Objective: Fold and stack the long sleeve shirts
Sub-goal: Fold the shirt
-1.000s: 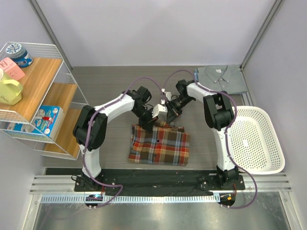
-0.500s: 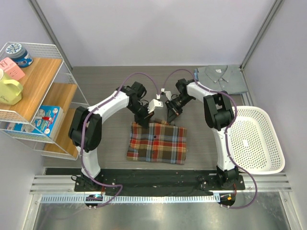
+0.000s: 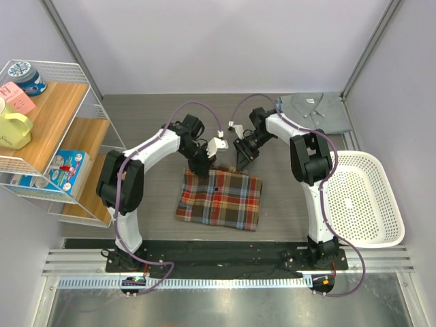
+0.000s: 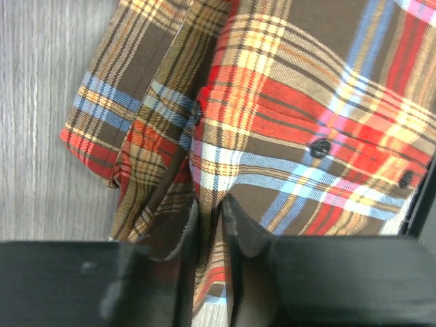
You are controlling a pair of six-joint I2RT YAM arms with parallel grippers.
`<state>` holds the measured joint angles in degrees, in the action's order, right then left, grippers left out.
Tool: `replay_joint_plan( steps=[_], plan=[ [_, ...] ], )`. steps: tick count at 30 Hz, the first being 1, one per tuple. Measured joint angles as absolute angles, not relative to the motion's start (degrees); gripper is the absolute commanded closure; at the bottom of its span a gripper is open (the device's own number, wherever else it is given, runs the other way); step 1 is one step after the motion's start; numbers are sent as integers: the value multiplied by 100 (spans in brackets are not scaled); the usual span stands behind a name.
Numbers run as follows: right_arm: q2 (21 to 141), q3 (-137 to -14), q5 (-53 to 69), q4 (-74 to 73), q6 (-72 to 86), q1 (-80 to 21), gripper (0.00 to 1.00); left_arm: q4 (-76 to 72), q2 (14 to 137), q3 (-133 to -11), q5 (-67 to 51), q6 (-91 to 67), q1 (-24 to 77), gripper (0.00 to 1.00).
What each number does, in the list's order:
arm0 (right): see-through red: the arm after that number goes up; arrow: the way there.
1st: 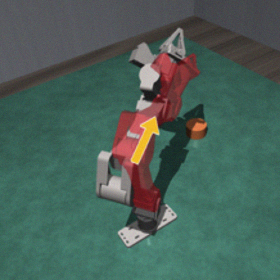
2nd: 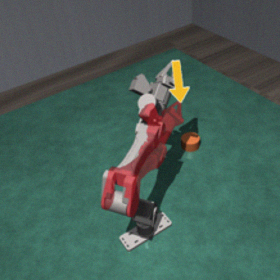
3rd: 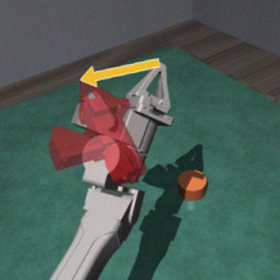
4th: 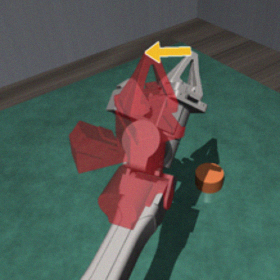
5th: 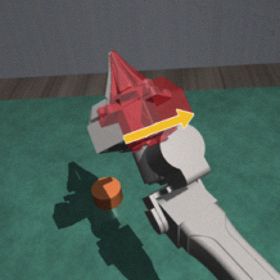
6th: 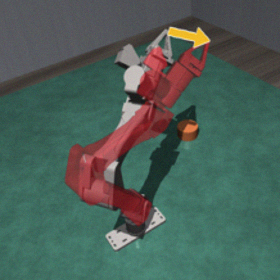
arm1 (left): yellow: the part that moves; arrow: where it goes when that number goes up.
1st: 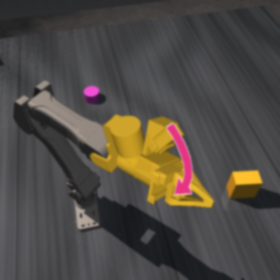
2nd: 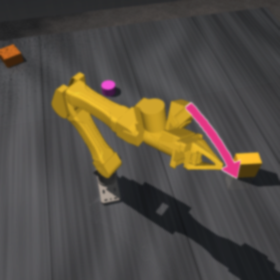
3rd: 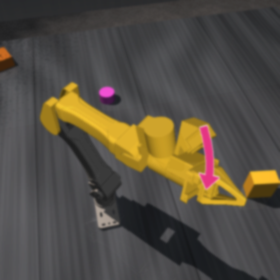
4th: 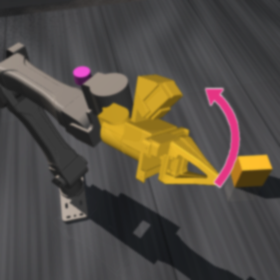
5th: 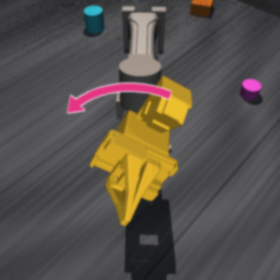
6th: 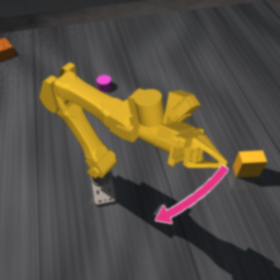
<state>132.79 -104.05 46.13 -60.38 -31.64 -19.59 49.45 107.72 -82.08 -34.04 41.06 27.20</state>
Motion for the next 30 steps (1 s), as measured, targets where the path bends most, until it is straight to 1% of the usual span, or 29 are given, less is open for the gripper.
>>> replay_joint_plan(
  steps=[1, 3, 4, 7, 10, 12, 14, 17, 20, 24, 25, 26, 27, 30],
  plan=[
    [13279, -10471, 4609, -6038, -3107, -1929, 57, 4893, 10818, -8208, -3387, 4071, 2711, 61],
    [13279, -10575, 4593, -6034, -3004, -1883, 53, 4818, 10884, -8208, -3385, 4073, 2681, 53],
    [13279, -10624, 4593, -6031, -2954, -1839, 53, 4799, 10895, -8206, -3395, 4021, 2655, 46],
    [13253, -10661, 4591, -6029, -2738, -1649, 52, 4731, 10892, -8226, -3520, 3957, 2587, 41],
    [13146, -10567, 4622, -5992, -2497, -1441, 51, 4753, 10906, -8353, -3664, 3909, 2565, 38],
    [12943, -10331, 4678, -5972, -2340, -1304, 46, 4792, 10965, -8619, -3771, 3896, 2585, 37],
    [12702, -10053, 4799, -5988, -2198, -1194, 46, 4842, 11098, -8973, -3881, 3905, 2624, 35],
    [12407, -9697, 4956, -6003, -2073, -1138, 46, 4928, 11402, -9485, -4040, 3962, 2718, 35],
    [12263, -9467, 5100, -6012, -2003, -1094, 46, 5146, 11710, -9738, -4167, 4110, 2829, 35],
    [12261, -9421, 5334, -6075, -1920, -980, 41, 5463, 12066, -9839, -4265, 4403, 2998, 29],
    [12261, -9441, 5393, -6112, -1925, -950, 41, 5522, 12143, -9839, -4268, 4460, 3046, 26],
    [12261, -9467, 5441, -6152, -1931, -934, 41, 5555, 12199, -9839, -4252, 4528, 3079, 26],
    [12261, -9498, 5476, -6184, -1933, -917, 41, 5566, 12239, -9839, -4230, 4554, 3107, 26],
    [12261, -9616, 5492, -6326, -2053, -923, 41, 5553, 12342, -9854, -4042, 4569, 3186, 41]
  ],
)
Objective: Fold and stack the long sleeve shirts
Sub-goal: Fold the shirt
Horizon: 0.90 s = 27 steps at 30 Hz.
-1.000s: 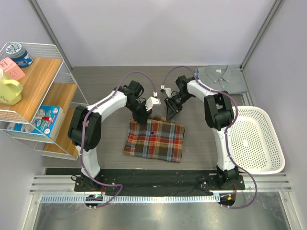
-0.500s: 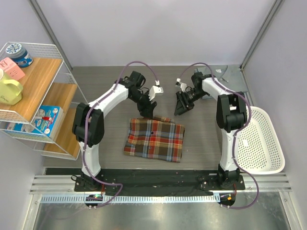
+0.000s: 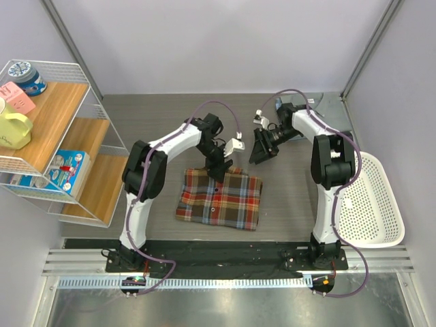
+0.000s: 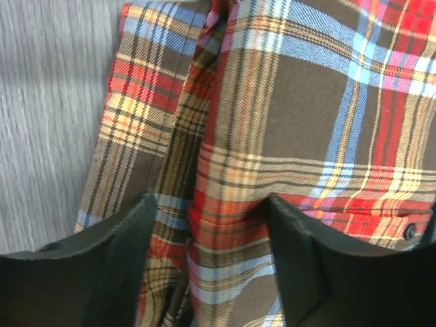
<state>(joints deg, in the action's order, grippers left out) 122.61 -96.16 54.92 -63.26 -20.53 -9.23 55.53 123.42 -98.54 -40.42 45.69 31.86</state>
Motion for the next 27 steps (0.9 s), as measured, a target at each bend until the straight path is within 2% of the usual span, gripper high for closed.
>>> replay_joint_plan(
  steps=[1, 3, 4, 6, 8, 9, 10, 11, 12, 15, 21, 27],
  plan=[
    [12263, -9644, 5483, -6383, -2115, -950, 41, 5551, 12376, -9872, -3959, 4534, 3203, 51],
    [12263, -9699, 5389, -6558, -2296, -1044, 39, 5555, 12460, -9929, -3848, 4460, 3236, 64],
    [12263, -9703, 5319, -6637, -2397, -1098, 39, 5555, 12479, -9929, -3800, 4364, 3264, 75],
    [12293, -9703, 5164, -6777, -2567, -1199, 39, 5435, 12468, -9845, -3750, 4106, 3315, 86],
    [12372, -9703, 5015, -6855, -2720, -1275, 43, 5155, 12357, -9592, -3717, 3649, 3354, 89],
    [12411, -9703, 4971, -6875, -2773, -1302, 49, 5048, 12289, -9474, -3715, 3459, 3361, 86],
    [12466, -9703, 4912, -6888, -2829, -1321, 50, 4912, 12189, -9317, -3708, 3190, 3371, 81],
    [12514, -9703, 4871, -6886, -2875, -1330, 50, 4783, 12079, -9144, -3701, 2930, 3382, 72],
    [12578, -9710, 4829, -6893, -2902, -1332, 49, 4676, 11966, -8971, -3682, 2685, 3398, 56],
    [12868, -9966, 4718, -6956, -2952, -1313, 51, 4484, 11651, -8547, -3629, 2252, 3463, 42],
    [13146, -10787, 5026, -6928, -2858, -1288, 57, 4431, 11102, -8206, -3540, 2425, 3524, 40],
    [13141, -11032, 5566, -6720, -2519, -1466, 70, 4436, 11019, -8217, -3387, 2912, 3524, 48]
  ],
)
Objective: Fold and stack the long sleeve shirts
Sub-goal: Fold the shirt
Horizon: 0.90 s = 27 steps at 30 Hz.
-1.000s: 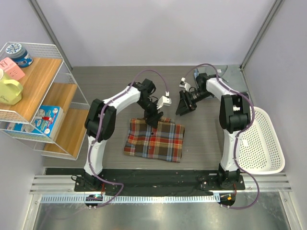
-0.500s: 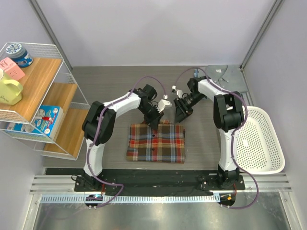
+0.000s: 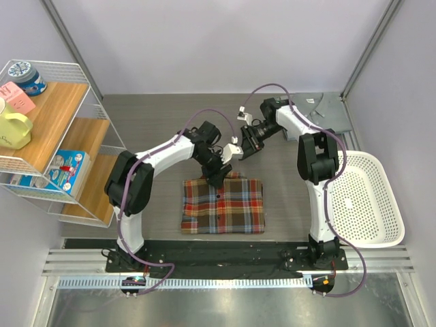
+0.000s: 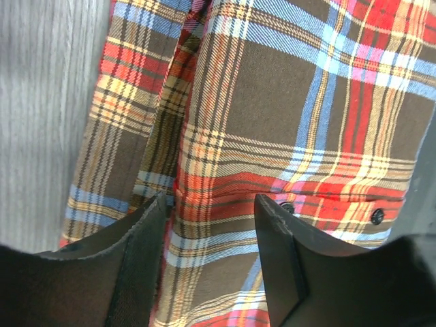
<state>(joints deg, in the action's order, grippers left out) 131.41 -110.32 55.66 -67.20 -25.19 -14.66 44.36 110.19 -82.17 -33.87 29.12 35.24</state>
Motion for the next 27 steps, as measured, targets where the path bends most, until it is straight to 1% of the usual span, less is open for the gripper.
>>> replay_joint_plan(
  steps=[3, 4, 7, 11, 12, 16, 20, 27],
  plan=[
    [13187, -11032, 5743, -6711, -2418, -1647, 73, 4462, 11021, -8217, -3378, 3116, 3524, 54],
    [13214, -11032, 5789, -6709, -2403, -1699, 73, 4469, 11021, -8217, -3369, 3192, 3524, 61],
    [13384, -11032, 5940, -6698, -2359, -1894, 73, 4471, 11021, -8217, -3350, 3363, 3524, 73],
    [13738, -11030, 6040, -6689, -2373, -2104, 73, 4477, 11021, -8230, -3347, 3511, 3524, 85],
    [13861, -11026, 6040, -6696, -2386, -2154, 74, 4491, 11021, -8241, -3354, 3529, 3524, 90],
    [14256, -11026, 6038, -6735, -2480, -2263, 74, 4593, 11021, -8326, -3391, 3614, 3524, 99],
    [14431, -11050, 6173, -6971, -2646, -2270, 75, 4727, 11024, -8466, -3409, 3647, 3531, 100],
    [14433, -11091, 6073, -7297, -3146, -2263, 75, 4823, 11045, -8849, -3369, 3640, 3562, 100]
  ],
)
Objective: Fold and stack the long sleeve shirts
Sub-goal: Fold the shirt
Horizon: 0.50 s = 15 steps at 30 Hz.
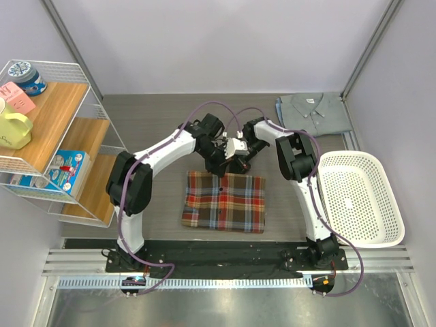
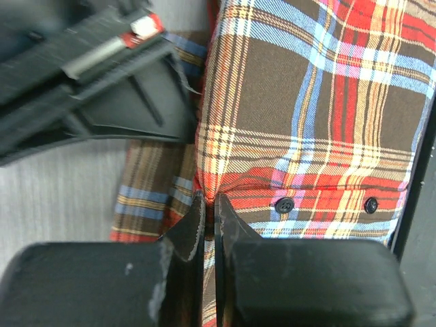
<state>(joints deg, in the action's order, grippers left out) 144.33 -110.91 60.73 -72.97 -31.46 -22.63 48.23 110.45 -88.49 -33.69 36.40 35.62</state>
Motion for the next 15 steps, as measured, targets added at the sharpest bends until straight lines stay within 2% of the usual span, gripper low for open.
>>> replay_joint_plan(
  steps=[8, 10, 11, 14, 15],
  plan=[
    [14438, -11102, 5957, -7509, -3439, -2265, 74, 4849, 11240, -9045, -3221, 3660, 3511, 100],
    [14440, -11146, 5907, -7544, -3444, -2263, 70, 4847, 11299, -9052, -3190, 3682, 3500, 99],
    [14442, -11183, 5876, -7559, -3439, -2263, 66, 4845, 11321, -9052, -3168, 3697, 3498, 96],
    [14440, -11415, 5734, -7616, -3426, -2233, 56, 4783, 11354, -9041, -3100, 3712, 3468, 78],
    [14440, -11461, 5701, -7614, -3422, -2231, 54, 4766, 11351, -9041, -3092, 3734, 3457, 67]
  ],
)
